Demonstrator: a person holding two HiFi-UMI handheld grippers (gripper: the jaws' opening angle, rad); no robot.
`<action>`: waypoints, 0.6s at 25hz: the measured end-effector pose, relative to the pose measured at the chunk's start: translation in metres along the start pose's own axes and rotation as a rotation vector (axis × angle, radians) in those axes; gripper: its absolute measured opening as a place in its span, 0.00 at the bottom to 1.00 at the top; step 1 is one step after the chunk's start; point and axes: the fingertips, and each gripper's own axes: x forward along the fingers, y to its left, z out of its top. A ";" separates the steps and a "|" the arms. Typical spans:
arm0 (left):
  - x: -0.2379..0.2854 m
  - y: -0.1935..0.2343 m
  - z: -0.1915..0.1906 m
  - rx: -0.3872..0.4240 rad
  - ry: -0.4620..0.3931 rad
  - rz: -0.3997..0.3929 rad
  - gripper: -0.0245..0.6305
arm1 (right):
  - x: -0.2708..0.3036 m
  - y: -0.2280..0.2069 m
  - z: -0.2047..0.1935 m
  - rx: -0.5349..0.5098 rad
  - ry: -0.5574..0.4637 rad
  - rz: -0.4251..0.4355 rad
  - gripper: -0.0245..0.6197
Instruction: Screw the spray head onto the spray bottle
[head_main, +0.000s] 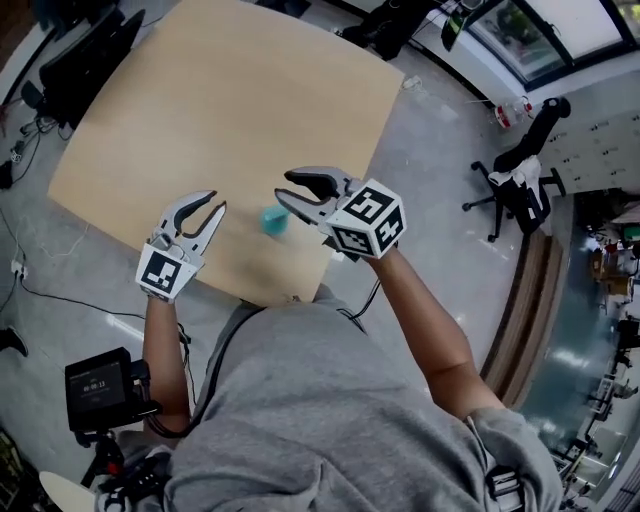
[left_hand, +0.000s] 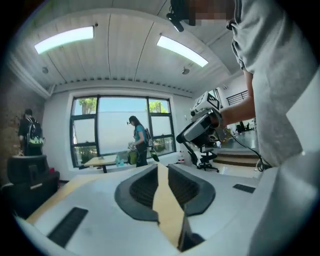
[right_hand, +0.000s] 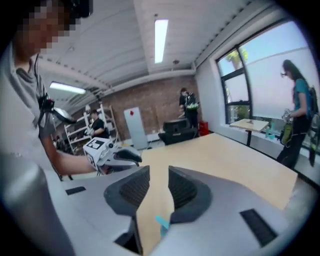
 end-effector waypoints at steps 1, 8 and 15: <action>-0.003 -0.003 0.025 -0.001 -0.024 0.029 0.09 | -0.020 0.002 0.015 0.034 -0.088 -0.029 0.16; -0.022 -0.005 0.110 -0.223 -0.119 0.164 0.04 | -0.112 0.027 0.070 -0.030 -0.464 -0.149 0.05; -0.039 -0.054 0.157 -0.152 -0.131 0.191 0.04 | -0.170 0.077 0.071 -0.195 -0.533 -0.155 0.05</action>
